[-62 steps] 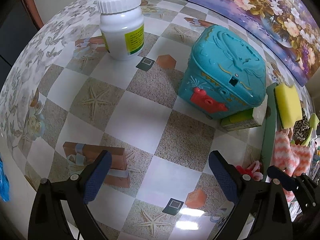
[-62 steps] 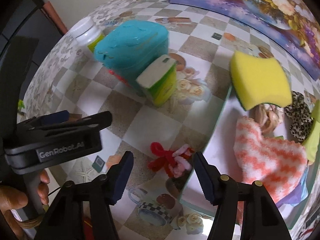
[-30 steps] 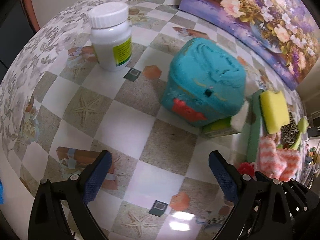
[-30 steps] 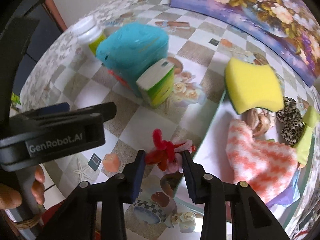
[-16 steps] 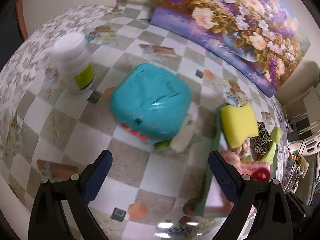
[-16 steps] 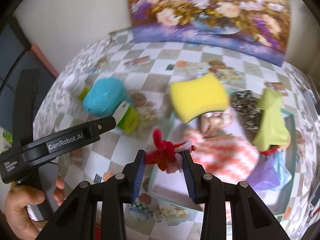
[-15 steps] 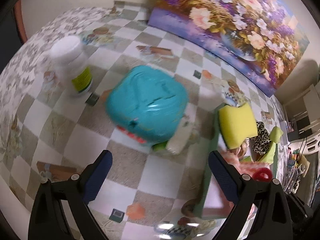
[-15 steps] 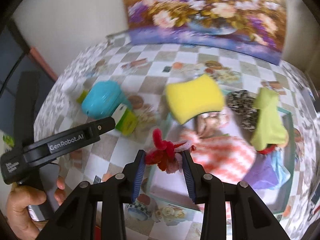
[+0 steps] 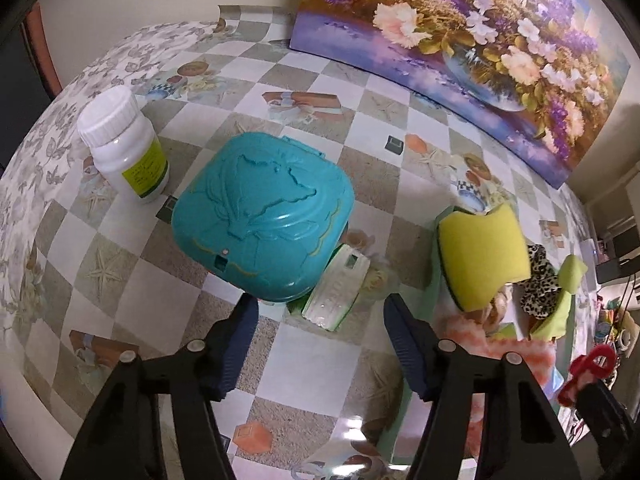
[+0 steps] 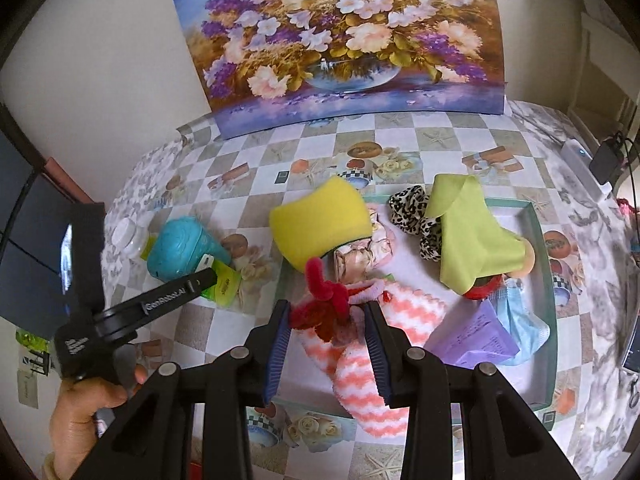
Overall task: Organize soft objects
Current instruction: 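Grasp the red bow with the right tool while the left tool grasps the white-green roll, then carry the white-green roll with the left tool while the right tool carries the red bow to the tray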
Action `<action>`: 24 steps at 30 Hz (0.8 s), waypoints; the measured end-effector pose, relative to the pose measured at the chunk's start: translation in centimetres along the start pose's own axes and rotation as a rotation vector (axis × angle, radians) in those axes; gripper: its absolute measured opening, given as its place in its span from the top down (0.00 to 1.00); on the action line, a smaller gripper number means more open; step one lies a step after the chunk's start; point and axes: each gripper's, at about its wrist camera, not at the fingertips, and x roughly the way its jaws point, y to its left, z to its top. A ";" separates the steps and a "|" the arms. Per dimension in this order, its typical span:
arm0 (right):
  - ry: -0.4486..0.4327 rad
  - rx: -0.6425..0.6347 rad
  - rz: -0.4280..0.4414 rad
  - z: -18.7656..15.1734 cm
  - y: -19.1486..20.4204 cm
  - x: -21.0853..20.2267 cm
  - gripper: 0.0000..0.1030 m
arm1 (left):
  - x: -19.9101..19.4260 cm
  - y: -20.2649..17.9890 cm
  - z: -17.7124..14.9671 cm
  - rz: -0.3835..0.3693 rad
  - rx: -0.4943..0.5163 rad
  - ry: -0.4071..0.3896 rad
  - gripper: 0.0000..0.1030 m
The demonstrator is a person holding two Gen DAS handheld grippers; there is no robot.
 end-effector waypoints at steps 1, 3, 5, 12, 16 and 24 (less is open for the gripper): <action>-0.002 0.002 0.004 0.0 -0.1 -0.1 0.62 | 0.1 0.0 0.0 0.006 -0.001 0.001 0.47; -0.004 0.005 0.009 0.1 -0.3 -0.2 0.62 | 0.3 0.0 0.0 0.010 -0.004 -0.002 0.54; -0.005 0.007 0.013 0.1 -0.5 -0.2 0.62 | 0.4 0.0 0.0 0.011 -0.001 -0.005 0.55; -0.015 0.020 0.019 0.3 -1.2 -0.5 0.62 | 0.8 -0.7 -0.4 0.009 0.034 0.012 0.70; -0.012 0.031 0.013 0.4 -1.7 -0.5 0.62 | 1.0 -0.8 -0.5 0.014 0.043 0.010 0.70; -0.004 0.065 -0.008 0.6 -2.9 -0.3 0.62 | -0.2 -1.1 -0.8 -0.076 0.058 -0.010 0.74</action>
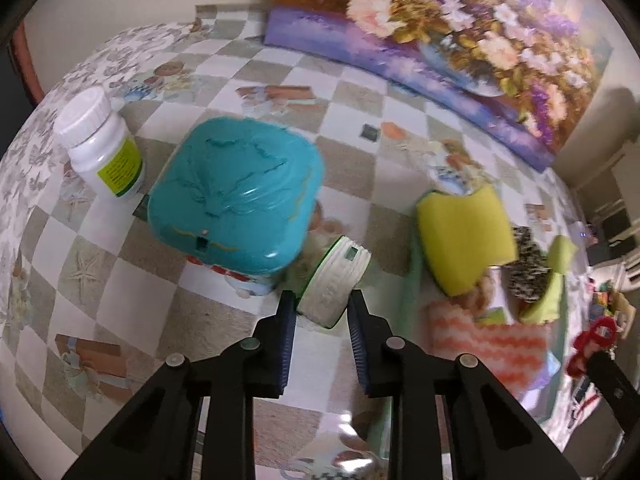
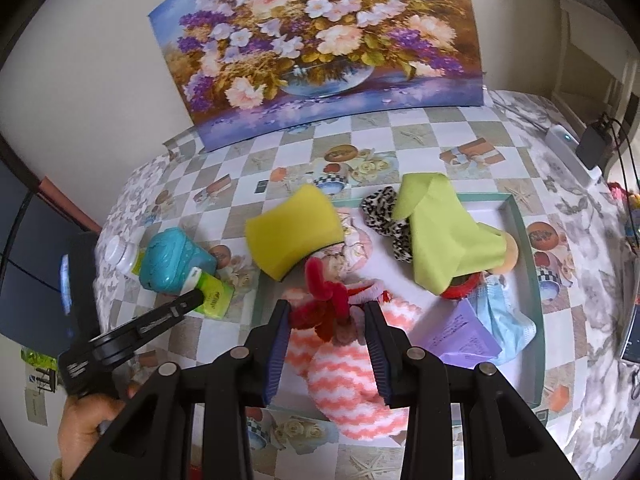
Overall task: Organize soft objects
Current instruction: 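Carry the white-green roll with the left tool while the right tool carries the red bow to the tray, then open the left tool over the tray while the right tool releases the red bow inside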
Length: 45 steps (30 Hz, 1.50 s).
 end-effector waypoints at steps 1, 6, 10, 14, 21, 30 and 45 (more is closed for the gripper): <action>0.001 0.010 -0.005 0.0 -0.3 0.0 0.62 | -0.4 -0.2 0.0 -0.013 0.004 -0.012 0.74; -0.004 0.057 -0.044 0.2 -2.2 -0.2 0.62 | -3.0 -1.7 -0.5 -0.105 0.044 -0.069 0.74; 0.006 0.096 -0.077 0.3 -3.8 -0.1 0.62 | -4.3 -4.0 -1.7 -0.143 0.138 -0.081 0.74; 0.041 0.117 -0.107 0.0 -5.0 0.7 0.62 | -3.8 -5.9 -3.1 -0.185 0.193 -0.019 0.74; 0.111 0.151 -0.174 -0.7 -6.7 2.8 0.62 | -2.2 -7.4 -4.9 -0.165 0.254 0.052 0.74; 0.173 0.153 -0.175 -0.9 -6.9 5.6 0.60 | 0.5 -7.7 -5.4 -0.116 0.278 0.114 0.74; 0.138 0.135 -0.193 -0.4 -6.4 4.7 0.43 | -1.0 -7.4 -4.7 -0.137 0.255 0.072 0.48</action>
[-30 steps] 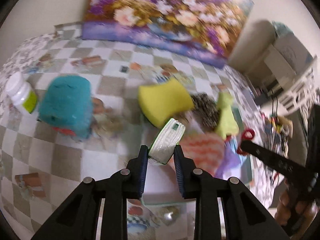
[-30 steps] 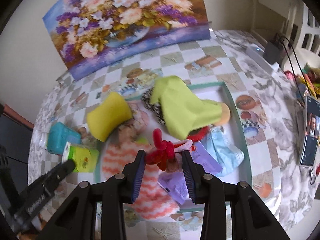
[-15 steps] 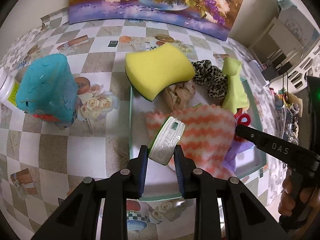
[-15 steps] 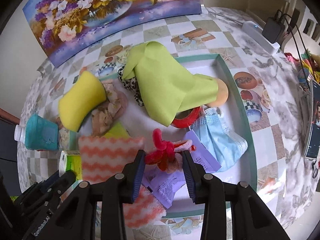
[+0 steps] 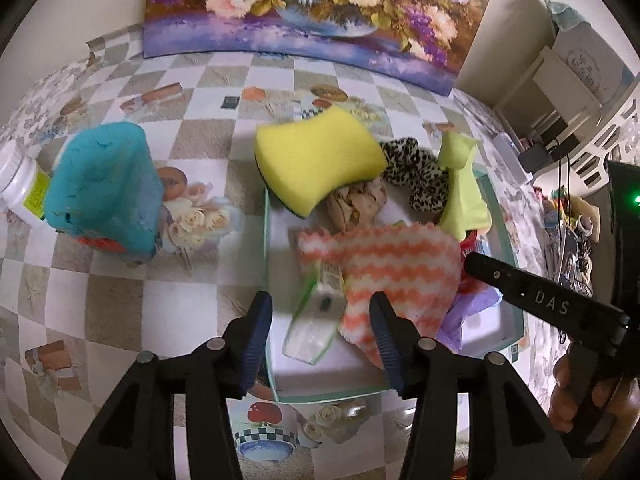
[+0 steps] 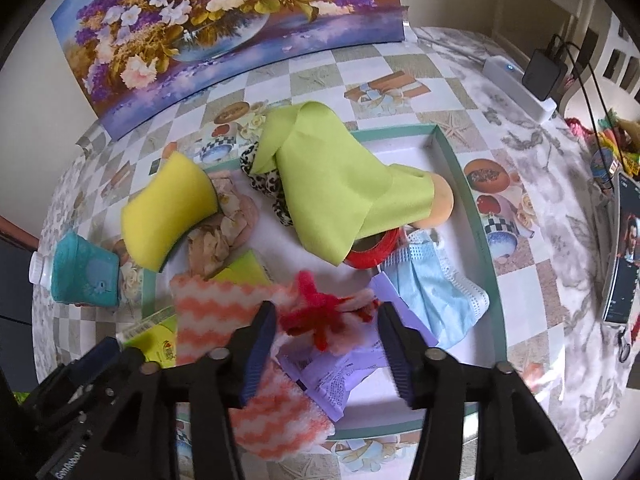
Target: Organize soft objects
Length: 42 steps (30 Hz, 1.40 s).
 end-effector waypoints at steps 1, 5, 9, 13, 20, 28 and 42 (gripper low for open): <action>-0.003 -0.002 -0.004 0.0 0.1 -0.1 0.43 | -0.2 0.1 0.0 0.001 -0.005 -0.008 0.45; -0.009 -0.011 -0.019 -0.2 0.4 -0.5 0.42 | -1.0 0.6 0.1 -0.001 -0.025 -0.043 0.37; -0.031 -0.029 -0.032 -0.5 0.9 -1.3 0.39 | -1.9 1.1 -0.1 0.021 -0.041 -0.084 0.35; -0.053 -0.045 -0.036 -1.3 1.4 -2.1 0.35 | -2.6 1.6 -0.3 0.086 -0.041 -0.125 0.27; -0.065 -0.061 -0.046 -3.2 1.9 -2.8 0.29 | -2.7 2.5 -0.6 0.196 -0.041 -0.146 0.10; -0.068 -0.067 -0.055 -4.8 2.1 -2.9 0.11 | -3.1 3.6 -1.2 0.258 -0.061 -0.158 0.07; -0.067 -0.079 -0.081 -6.7 2.2 -3.0 0.00 | -4.0 4.1 -2.1 0.302 -0.063 -0.156 0.07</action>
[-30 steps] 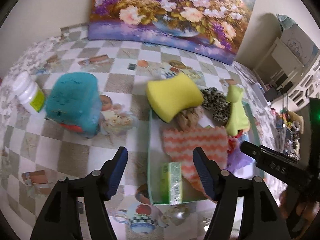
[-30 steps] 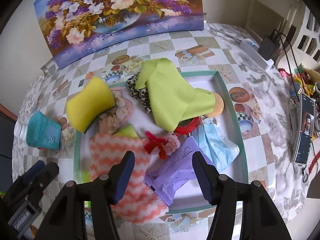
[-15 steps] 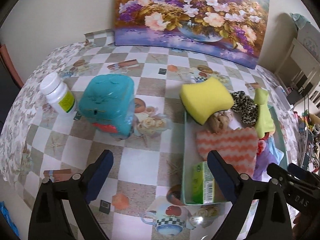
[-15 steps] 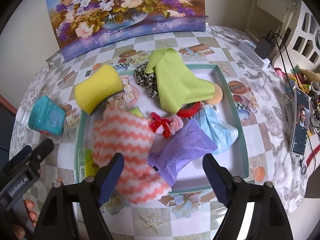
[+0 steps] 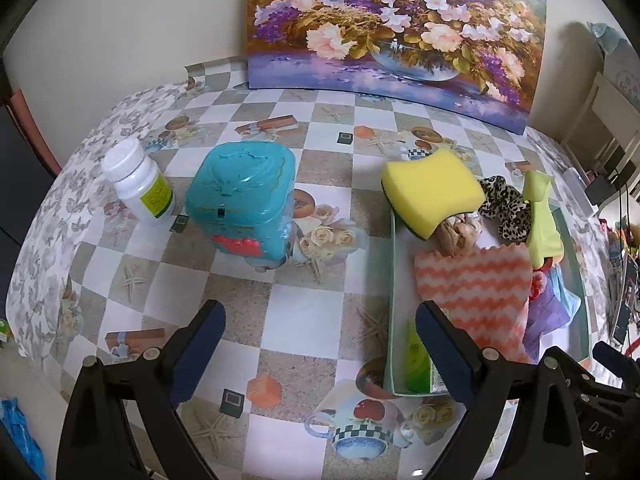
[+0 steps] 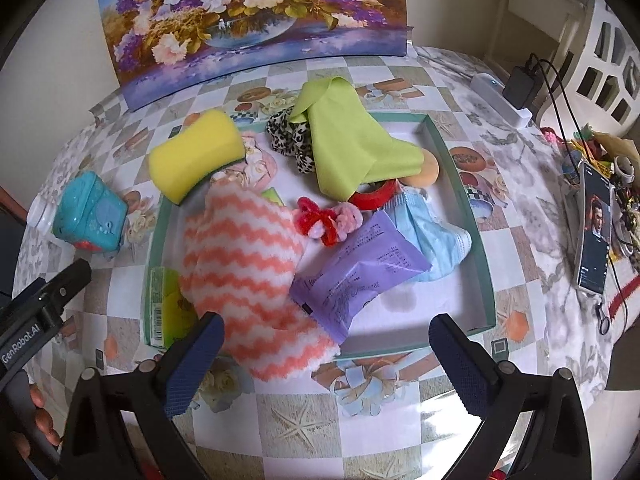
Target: Organize soft objects
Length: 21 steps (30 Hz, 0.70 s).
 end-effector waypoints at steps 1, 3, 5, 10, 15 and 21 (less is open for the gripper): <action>-0.001 0.000 -0.001 -0.1 0.0 0.0 0.00 | -0.1 0.0 0.0 0.004 0.001 -0.001 0.07; -0.001 0.000 0.000 -0.1 0.0 -0.1 0.00 | -0.4 -0.1 -0.1 0.019 0.006 -0.008 0.07; -0.001 0.001 -0.001 -0.1 0.0 -0.1 0.00 | -0.7 -0.3 -0.1 0.039 0.018 -0.017 0.07; -0.001 0.005 -0.003 -0.2 -0.1 -0.2 0.00 | -1.0 -0.7 -0.3 0.050 0.046 -0.013 0.07; -0.003 0.005 -0.004 -0.1 -0.2 -0.2 0.00 | -1.2 -1.1 -0.5 0.061 0.068 -0.011 0.07; -0.009 0.010 -0.010 0.0 -0.3 -0.4 0.00 | -1.5 -0.7 -0.7 0.078 0.063 -0.001 0.07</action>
